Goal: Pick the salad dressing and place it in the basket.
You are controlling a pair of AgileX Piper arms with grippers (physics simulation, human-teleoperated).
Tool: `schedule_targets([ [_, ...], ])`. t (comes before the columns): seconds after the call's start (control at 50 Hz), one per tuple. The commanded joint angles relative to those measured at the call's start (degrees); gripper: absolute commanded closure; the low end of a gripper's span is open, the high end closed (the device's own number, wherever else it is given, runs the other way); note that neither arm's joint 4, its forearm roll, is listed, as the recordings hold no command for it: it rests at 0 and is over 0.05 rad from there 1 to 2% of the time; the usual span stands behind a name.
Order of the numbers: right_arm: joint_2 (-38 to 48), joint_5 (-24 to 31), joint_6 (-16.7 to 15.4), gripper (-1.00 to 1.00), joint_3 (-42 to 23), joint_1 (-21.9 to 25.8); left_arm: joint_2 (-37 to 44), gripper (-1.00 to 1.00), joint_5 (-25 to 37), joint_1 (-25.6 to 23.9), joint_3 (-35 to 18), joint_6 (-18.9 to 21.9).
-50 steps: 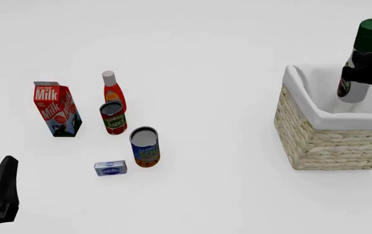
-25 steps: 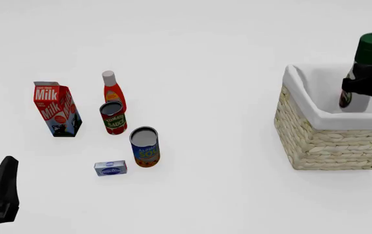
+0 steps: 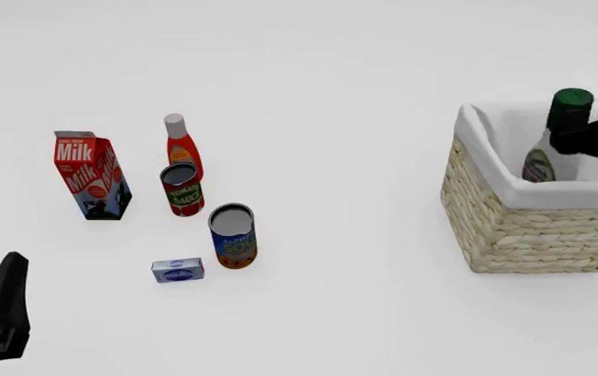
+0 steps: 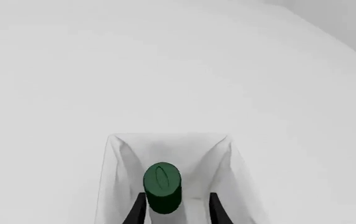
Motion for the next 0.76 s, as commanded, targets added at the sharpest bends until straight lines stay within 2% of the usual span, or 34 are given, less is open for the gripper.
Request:
schedule_targets([
  [0.02, -0.3, -0.3, 0.5, -1.00, -0.6, -0.3, 0.3, -1.00, -0.3, 0.0, 0.0, 0.1],
  [0.46, -3.3, 1.6, 1.0, -1.00, -0.9, 0.2, -0.6, -1.00, 0.4, -0.1, 0.0, 0.0],
  [0.6, -8.0, 4.6, 1.6, -1.00, -1.0, 0.4, -1.0, -1.00, 0.8, -0.2, 0.0, 0.1],
  [0.76, -16.5, 8.8, 2.2, -1.00, 1.7, 0.6, -1.0, -1.00, 0.6, 0.0, 0.0, 0.0],
])
